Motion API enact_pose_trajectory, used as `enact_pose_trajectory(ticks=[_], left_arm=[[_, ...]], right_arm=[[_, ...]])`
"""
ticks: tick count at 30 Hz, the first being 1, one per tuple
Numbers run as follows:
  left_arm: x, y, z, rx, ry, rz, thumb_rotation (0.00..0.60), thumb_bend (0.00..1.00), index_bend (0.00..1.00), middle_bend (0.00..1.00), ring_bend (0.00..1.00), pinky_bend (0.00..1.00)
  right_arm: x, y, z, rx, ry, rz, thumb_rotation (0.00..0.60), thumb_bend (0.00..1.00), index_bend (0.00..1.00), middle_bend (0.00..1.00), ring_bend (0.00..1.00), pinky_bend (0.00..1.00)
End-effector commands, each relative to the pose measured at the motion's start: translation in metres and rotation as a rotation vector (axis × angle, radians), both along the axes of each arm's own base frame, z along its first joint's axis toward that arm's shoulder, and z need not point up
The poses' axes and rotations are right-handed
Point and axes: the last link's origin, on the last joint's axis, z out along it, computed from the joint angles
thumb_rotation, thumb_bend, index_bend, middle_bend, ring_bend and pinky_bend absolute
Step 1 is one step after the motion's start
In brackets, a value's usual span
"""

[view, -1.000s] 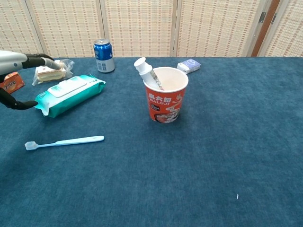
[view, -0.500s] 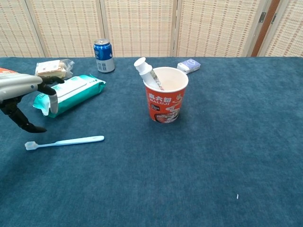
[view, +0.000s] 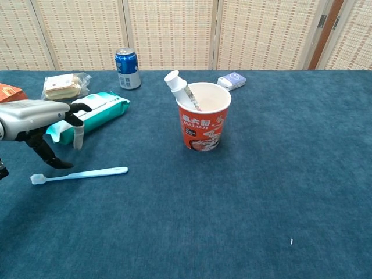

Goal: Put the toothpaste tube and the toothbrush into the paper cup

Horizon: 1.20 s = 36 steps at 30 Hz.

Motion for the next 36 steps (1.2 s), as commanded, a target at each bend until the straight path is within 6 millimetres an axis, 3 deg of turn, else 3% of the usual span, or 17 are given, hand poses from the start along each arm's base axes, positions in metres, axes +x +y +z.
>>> enact_pose_trajectory(ticks=[1, 16, 25, 36], left_arm=[[0.001, 0.000, -0.003, -0.004, -0.003, 0.003, 0.600, 0.17, 0.49, 0.00, 0.00, 0.00], [0.008, -0.003, -0.023, -0.022, -0.035, -0.004, 0.600, 0.17, 0.54, 0.00, 0.00, 0.00], [0.006, -0.001, -0.028, 0.013, -0.005, -0.055, 0.600, 0.17, 0.45, 0.00, 0.00, 0.00], [0.002, -0.002, -0.033, 0.009, -0.004, -0.047, 0.600, 0.17, 0.48, 0.00, 0.00, 0.00]], right_arm=[[0.000, 0.000, 0.000, 0.000, 0.000, 0.000, 0.600, 0.00, 0.07, 0.00, 0.00, 0.05], [0.000, 0.000, -0.001, 0.003, 0.000, 0.002, 0.600, 0.00, 0.07, 0.00, 0.00, 0.05], [0.000, 0.000, 0.000, 0.002, 0.000, 0.002, 0.600, 0.00, 0.07, 0.00, 0.00, 0.05], [0.000, 0.000, 0.000, 0.003, 0.001, 0.001, 0.600, 0.00, 0.07, 0.00, 0.00, 0.05]])
